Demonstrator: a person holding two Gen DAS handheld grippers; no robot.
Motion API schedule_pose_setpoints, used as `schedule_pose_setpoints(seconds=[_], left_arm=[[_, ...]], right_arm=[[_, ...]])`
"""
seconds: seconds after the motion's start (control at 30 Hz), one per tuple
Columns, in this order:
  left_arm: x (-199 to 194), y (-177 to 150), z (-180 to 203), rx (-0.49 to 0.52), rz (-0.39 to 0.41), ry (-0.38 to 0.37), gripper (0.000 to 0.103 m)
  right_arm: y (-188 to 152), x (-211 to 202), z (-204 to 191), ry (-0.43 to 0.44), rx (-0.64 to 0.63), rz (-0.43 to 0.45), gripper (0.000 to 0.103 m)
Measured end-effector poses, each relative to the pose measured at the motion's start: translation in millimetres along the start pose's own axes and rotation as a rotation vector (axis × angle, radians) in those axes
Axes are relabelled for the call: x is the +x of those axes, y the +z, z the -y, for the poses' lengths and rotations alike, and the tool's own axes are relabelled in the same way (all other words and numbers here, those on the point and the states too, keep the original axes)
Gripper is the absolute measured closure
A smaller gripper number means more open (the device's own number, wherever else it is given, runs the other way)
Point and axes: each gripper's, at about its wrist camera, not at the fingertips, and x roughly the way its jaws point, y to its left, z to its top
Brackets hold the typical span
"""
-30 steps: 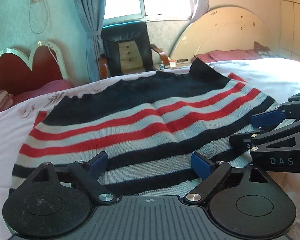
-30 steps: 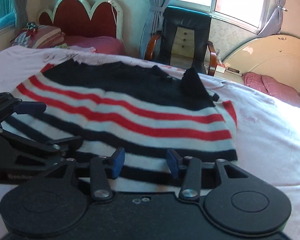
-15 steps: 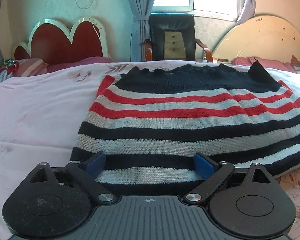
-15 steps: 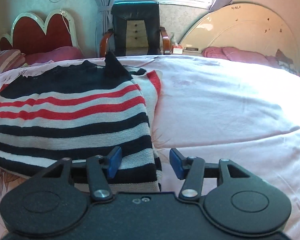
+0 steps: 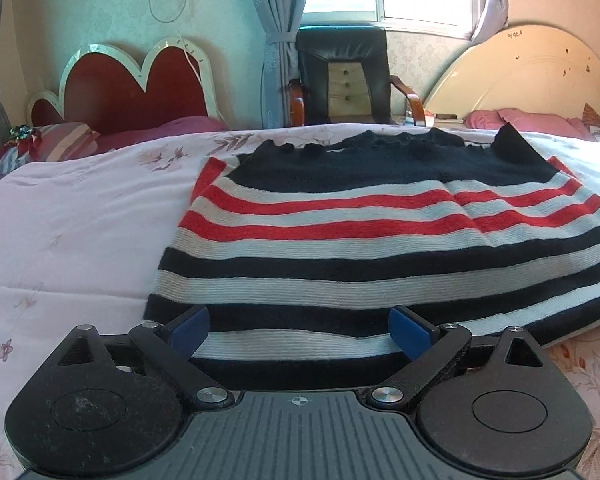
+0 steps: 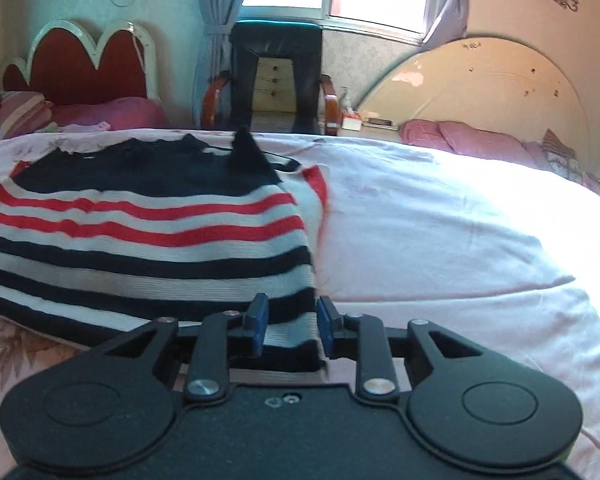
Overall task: Fold small clothes
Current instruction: 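Release the hem and smooth the folded sweater with both grippers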
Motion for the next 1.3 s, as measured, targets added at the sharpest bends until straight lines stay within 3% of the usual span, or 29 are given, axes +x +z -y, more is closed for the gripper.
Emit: schedule_pose_setpoints(seconds=[0.13,0.2,0.5,0.6,0.67,0.73,0.8,0.9,1.07,1.3], left_arm=[[10,-9,3,-0.015,-0.015,-0.002,0.004],[11,-11,-1,-0.02,-0.016,-0.009,0.002],[7,-10,-7,-0.016,-0.024,-0.002,0.0],[-8,-11,-16,-0.039,0.021,0.019,0.0],[4,-16,-27,-0.059,-0.04,0.032,0.0],[10,-18,-32,-0.077,-0.039,0.004,0.0],[9,-13,-28,-0.059,-0.055,0.021,0.0],[-4,-12,-25,-0.078,-0.031,0.016,0.0],[5,-19,-24,-0.06,-0.061,0.019,0.0],[-7,-17,-23,-0.051,-0.063,0.026,0.0]], right_arm=[[-10,26,-19,-0.015,-0.073,-0.088,0.058],[-14,28,-14,-0.01,-0.049,-0.075,0.055],[-10,27,-10,0.008,-0.032,-0.102,0.054],[-8,11,-3,0.031,0.0,-0.056,0.056],[-14,16,3,0.013,0.006,-0.08,0.058],[-19,24,7,0.028,0.025,-0.094,0.057],[-13,22,4,0.016,0.022,-0.109,0.057],[-11,7,6,0.043,0.058,-0.063,0.056],[-14,19,8,0.024,0.026,-0.131,0.057],[-11,-2,10,0.038,0.057,-0.089,0.056]])
